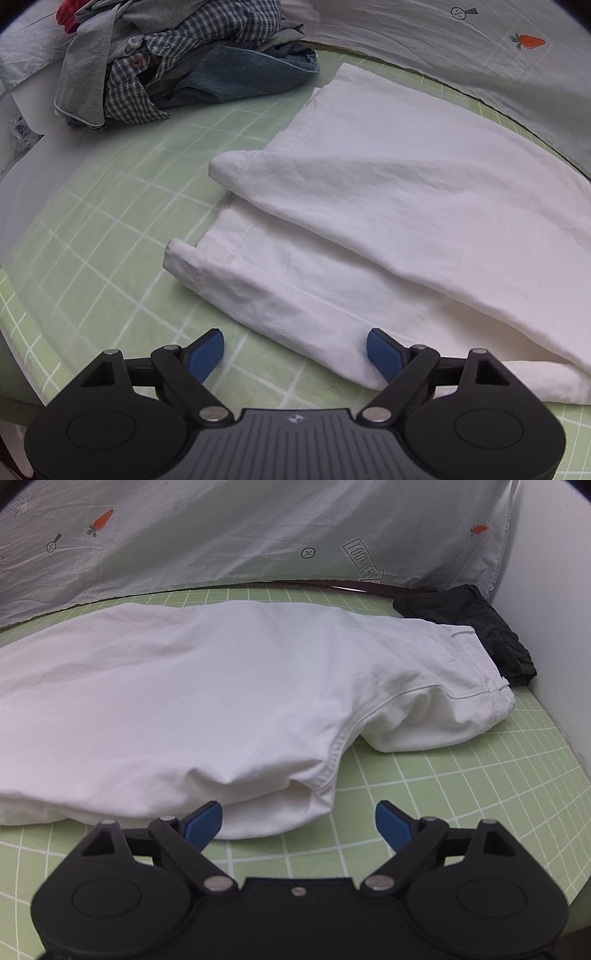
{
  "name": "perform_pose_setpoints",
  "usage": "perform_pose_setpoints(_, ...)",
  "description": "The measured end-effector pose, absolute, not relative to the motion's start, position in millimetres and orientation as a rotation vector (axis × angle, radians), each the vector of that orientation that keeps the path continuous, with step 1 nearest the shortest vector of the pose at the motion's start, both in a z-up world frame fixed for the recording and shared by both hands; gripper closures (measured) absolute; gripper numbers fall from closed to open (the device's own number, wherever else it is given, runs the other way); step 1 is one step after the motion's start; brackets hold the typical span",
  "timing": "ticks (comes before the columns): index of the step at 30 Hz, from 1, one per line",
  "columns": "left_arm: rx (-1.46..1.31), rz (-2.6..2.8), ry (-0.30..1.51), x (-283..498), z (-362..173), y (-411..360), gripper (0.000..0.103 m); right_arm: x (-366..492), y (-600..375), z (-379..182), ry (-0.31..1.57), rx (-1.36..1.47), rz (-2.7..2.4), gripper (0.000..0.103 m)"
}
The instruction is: Fold clothes
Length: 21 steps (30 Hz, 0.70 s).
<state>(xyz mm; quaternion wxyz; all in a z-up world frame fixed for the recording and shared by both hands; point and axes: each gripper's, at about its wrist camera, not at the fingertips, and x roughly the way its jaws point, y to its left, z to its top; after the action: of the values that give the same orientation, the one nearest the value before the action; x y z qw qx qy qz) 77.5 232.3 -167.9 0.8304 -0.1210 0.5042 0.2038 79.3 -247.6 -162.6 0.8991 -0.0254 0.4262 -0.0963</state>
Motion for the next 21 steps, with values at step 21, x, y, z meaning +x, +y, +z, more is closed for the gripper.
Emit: perform_pose_setpoints(21,-0.286,0.487,1.057,67.0,-175.1,237.1,0.0,92.3,-279.0,-181.5,0.937,0.168,-0.195,0.051)
